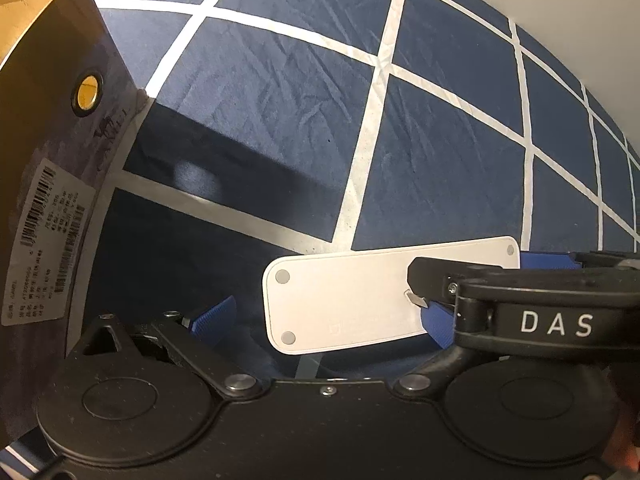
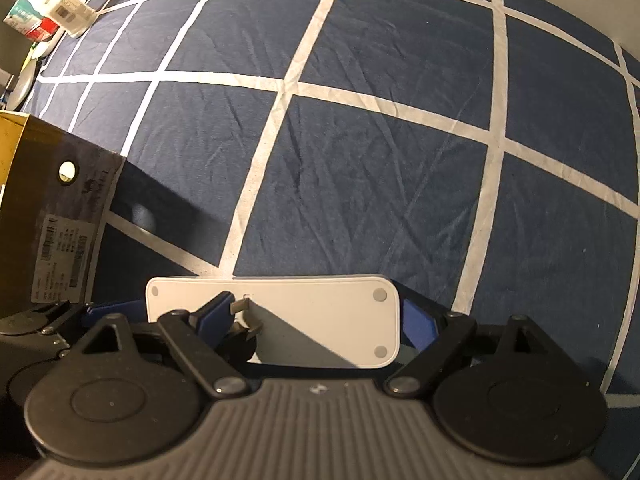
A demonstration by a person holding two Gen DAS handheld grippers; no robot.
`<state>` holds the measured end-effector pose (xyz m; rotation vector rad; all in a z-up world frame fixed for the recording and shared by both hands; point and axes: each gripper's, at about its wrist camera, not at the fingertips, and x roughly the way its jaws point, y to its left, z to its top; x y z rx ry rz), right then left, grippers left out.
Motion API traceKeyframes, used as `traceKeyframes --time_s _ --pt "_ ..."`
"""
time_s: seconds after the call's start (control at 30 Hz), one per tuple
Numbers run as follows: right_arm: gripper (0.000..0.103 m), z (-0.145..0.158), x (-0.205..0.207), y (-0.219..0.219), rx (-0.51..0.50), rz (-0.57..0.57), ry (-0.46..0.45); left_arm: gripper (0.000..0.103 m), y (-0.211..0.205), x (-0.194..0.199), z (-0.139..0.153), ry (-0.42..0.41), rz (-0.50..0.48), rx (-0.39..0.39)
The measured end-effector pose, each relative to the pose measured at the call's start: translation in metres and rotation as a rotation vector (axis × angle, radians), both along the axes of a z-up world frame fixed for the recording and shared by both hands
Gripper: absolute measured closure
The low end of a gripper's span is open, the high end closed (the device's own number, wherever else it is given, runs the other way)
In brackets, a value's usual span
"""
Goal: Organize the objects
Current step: 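Close the right gripper on the white plate while the left gripper grasps its other end, then carry the white plate with both grippers over the cardboard box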
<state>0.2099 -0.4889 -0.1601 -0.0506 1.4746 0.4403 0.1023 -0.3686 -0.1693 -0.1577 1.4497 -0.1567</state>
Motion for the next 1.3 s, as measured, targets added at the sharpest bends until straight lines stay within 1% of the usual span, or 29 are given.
traceKeyframes --time_s 0.03,0.1,0.17,0.47,0.83,1.07,1.3 --pt "0.016 0.000 -0.001 -0.001 -0.001 -0.007 0.002 0.009 0.000 -0.001 0.000 0.001 0.002 -0.006" --pt "0.016 0.001 -0.003 -0.002 -0.002 -0.014 -0.003 0.017 -0.001 -0.002 0.002 -0.003 -0.012 -0.024" --pt "0.016 0.001 -0.004 -0.002 -0.006 -0.022 -0.005 0.022 -0.003 -0.003 0.004 -0.005 -0.025 -0.030" --pt "0.016 0.012 -0.021 -0.009 -0.001 -0.057 -0.017 0.022 -0.007 -0.017 0.015 -0.013 -0.068 -0.023" --pt "0.016 0.053 -0.057 -0.011 0.012 -0.100 -0.074 0.022 0.004 -0.044 0.055 -0.073 -0.106 -0.026" --pt "0.016 0.078 -0.083 0.000 0.034 -0.128 -0.112 0.022 0.022 -0.059 0.080 -0.115 -0.131 -0.014" --pt "0.016 0.102 -0.106 0.033 0.054 -0.140 -0.145 0.022 0.059 -0.068 0.106 -0.151 -0.135 -0.002"
